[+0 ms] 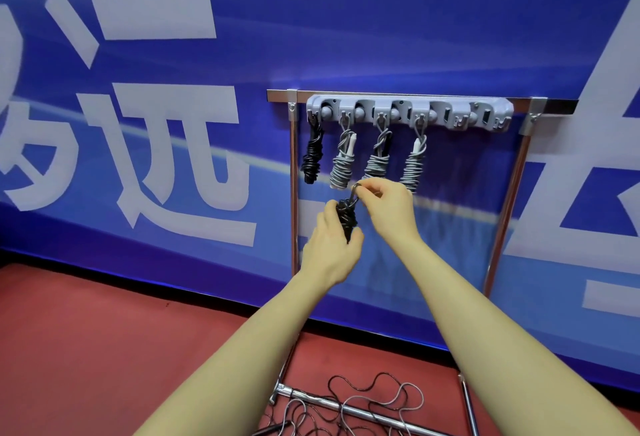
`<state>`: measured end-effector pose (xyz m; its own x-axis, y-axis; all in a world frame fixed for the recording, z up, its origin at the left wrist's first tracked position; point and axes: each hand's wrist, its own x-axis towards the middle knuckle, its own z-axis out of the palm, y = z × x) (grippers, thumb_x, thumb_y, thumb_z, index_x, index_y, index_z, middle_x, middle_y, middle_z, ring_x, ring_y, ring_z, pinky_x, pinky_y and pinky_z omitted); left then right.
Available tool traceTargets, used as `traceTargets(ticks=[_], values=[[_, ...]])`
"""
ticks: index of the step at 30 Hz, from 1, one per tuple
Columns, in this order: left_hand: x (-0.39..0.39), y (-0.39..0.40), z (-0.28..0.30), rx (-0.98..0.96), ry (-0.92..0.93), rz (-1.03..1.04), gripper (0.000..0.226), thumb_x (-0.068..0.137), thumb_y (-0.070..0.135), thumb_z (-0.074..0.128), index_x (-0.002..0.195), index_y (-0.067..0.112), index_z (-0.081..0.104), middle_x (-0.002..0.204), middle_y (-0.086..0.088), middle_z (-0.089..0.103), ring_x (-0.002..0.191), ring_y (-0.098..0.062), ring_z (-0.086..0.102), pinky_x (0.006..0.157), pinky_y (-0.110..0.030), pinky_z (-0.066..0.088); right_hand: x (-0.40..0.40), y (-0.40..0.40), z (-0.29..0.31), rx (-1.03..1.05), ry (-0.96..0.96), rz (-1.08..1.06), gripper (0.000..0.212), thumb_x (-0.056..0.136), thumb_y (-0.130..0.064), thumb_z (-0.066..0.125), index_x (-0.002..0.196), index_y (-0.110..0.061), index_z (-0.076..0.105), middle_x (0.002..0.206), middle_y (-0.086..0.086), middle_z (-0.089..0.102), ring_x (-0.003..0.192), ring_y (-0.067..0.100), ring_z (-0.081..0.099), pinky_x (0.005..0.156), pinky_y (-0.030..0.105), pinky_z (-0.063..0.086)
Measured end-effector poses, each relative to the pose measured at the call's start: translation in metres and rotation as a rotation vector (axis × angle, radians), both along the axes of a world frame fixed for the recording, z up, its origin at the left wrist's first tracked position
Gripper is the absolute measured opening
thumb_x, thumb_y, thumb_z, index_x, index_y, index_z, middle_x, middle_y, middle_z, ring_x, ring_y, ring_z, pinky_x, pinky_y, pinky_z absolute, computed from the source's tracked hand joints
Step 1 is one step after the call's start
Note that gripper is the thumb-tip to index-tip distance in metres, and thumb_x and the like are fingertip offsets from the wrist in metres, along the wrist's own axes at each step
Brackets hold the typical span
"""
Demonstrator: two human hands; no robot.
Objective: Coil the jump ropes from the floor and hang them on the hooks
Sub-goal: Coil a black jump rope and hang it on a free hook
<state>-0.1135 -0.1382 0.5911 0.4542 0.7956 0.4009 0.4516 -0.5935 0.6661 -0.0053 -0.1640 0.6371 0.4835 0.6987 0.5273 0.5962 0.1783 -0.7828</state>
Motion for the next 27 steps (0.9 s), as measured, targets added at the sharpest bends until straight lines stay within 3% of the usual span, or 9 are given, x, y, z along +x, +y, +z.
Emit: traceTargets(ticks=[2,4,6,9,13,16,20,24,27], values=[[0.006,0.002,0.008,-0.103,-0.068,-0.04,0.026,0.096,0.036,0.035,0.118,0.021,0.035,0.112,-0.003,0.052,0.088,-0.025,0.057,0.078,-0.044,0.049,0.004,-0.002,0.005,0.001,-0.035,-0.005,0.018,0.088,-0.009,0.057,0.077,-0.016,0.069,0.066,-0.004,0.064,0.064,0.012,0.055,0.067,0.027,0.047],[0.015,0.006,0.019,-0.09,-0.077,-0.02,0.027,0.099,0.039,0.032,0.114,0.018,0.041,0.116,-0.002,0.05,0.094,-0.022,0.055,0.082,-0.042,0.047,0.009,-0.006,0.008,0.0,-0.047,-0.023,0.017,0.088,-0.008,0.057,0.079,-0.013,0.071,0.067,-0.003,0.065,0.067,0.016,0.058,0.072,0.029,0.048],[0.024,0.011,0.03,-0.047,-0.152,-0.037,0.027,0.099,0.037,0.037,0.117,0.018,0.046,0.118,0.002,0.048,0.102,-0.016,0.053,0.087,-0.039,0.046,0.016,-0.009,0.012,0.003,-0.065,-0.033,0.016,0.088,-0.008,0.058,0.082,-0.011,0.073,0.072,0.0,0.069,0.072,0.019,0.062,0.075,0.029,0.049],[0.042,0.019,0.04,-0.016,-0.266,-0.111,0.012,0.095,0.027,0.05,0.102,0.019,0.055,0.11,0.002,0.056,0.101,-0.013,0.056,0.088,-0.033,0.047,0.032,-0.014,0.022,0.014,-0.074,-0.053,0.016,0.088,-0.007,0.058,0.087,-0.008,0.074,0.08,0.002,0.071,0.079,0.019,0.064,0.078,0.029,0.05],[0.073,0.023,0.051,-0.07,-0.369,-0.189,0.003,0.093,0.019,0.055,0.09,0.021,0.056,0.105,-0.002,0.059,0.092,-0.01,0.059,0.08,-0.02,0.043,0.06,-0.017,0.034,0.026,-0.076,-0.078,0.018,0.09,-0.006,0.057,0.097,-0.006,0.074,0.09,0.007,0.073,0.084,0.019,0.066,0.078,0.023,0.049],[0.1,0.024,0.062,-0.164,-0.425,-0.28,0.006,0.094,0.018,0.053,0.088,0.02,0.052,0.089,0.004,0.059,0.074,-0.009,0.054,0.067,-0.018,0.042,0.087,-0.013,0.041,0.028,-0.041,-0.109,0.022,0.091,-0.008,0.056,0.105,-0.007,0.073,0.098,0.008,0.073,0.086,0.017,0.066,0.077,0.019,0.049],[0.139,0.032,0.073,-0.31,-0.486,-0.376,0.01,0.094,0.02,0.052,0.086,0.019,0.046,0.072,0.001,0.05,0.068,-0.017,0.046,0.065,-0.032,0.04,0.121,-0.002,0.052,0.029,-0.022,-0.129,0.024,0.091,-0.009,0.057,0.111,-0.007,0.071,0.103,0.005,0.072,0.097,0.015,0.065,0.092,0.033,0.051],[0.18,0.046,0.089,-0.219,-0.415,-0.321,0.006,0.093,0.021,0.048,0.087,0.023,0.047,0.066,0.007,0.049,0.063,-0.019,0.044,0.065,-0.034,0.038,0.155,0.013,0.057,0.073,0.052,-0.226,0.01,0.088,-0.013,0.062,0.096,-0.013,0.068,0.08,-0.002,0.069,0.083,0.018,0.067,0.086,0.041,0.053],[0.207,0.05,0.103,-0.172,-0.397,-0.304,0.006,0.094,0.019,0.046,0.088,0.022,0.047,0.069,0.009,0.049,0.058,-0.013,0.041,0.062,-0.031,0.035,0.176,0.022,0.061,0.154,0.068,-0.318,0.004,0.088,-0.014,0.062,0.085,-0.013,0.062,0.077,0.002,0.068,0.081,0.022,0.066,0.082,0.045,0.053]])
